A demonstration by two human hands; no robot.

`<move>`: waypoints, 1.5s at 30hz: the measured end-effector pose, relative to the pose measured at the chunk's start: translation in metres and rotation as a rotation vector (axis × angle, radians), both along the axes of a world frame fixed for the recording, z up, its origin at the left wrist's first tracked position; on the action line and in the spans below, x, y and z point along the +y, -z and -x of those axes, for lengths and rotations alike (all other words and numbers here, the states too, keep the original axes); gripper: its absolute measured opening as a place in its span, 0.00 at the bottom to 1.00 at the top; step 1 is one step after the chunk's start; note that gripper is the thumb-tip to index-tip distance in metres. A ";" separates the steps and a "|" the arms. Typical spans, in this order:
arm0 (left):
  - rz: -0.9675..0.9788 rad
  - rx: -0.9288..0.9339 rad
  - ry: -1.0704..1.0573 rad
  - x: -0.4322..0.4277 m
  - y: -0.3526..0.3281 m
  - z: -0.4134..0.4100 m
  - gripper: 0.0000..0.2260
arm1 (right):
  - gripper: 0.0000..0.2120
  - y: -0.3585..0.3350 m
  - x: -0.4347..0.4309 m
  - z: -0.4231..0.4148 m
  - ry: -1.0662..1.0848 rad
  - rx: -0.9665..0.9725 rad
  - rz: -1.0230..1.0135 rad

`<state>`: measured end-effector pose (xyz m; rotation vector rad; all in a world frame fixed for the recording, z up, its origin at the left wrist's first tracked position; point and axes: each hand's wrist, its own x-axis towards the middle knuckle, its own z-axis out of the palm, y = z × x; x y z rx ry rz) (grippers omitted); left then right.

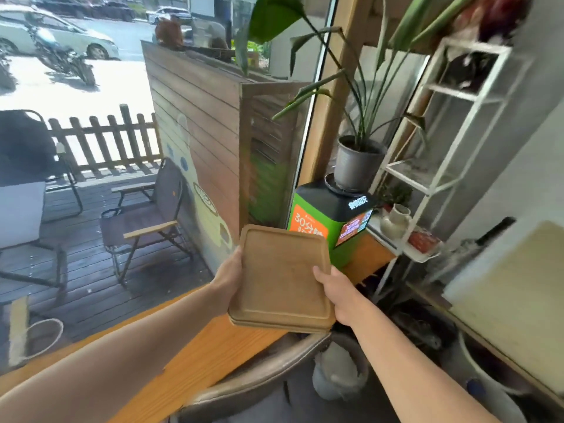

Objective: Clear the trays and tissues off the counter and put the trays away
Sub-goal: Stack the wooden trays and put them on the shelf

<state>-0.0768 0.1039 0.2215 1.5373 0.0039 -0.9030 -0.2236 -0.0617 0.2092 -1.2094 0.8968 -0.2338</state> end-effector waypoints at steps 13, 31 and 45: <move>-0.069 -0.307 0.375 -0.246 -0.007 0.225 0.27 | 0.26 -0.024 -0.174 0.286 0.307 0.176 0.146; -0.030 -0.315 0.549 -0.553 -0.026 0.311 0.30 | 0.27 -0.041 -0.459 0.376 0.495 0.159 0.220; 0.019 -0.170 0.307 -0.806 -0.060 0.213 0.26 | 0.27 -0.085 -0.774 0.255 0.310 0.179 0.084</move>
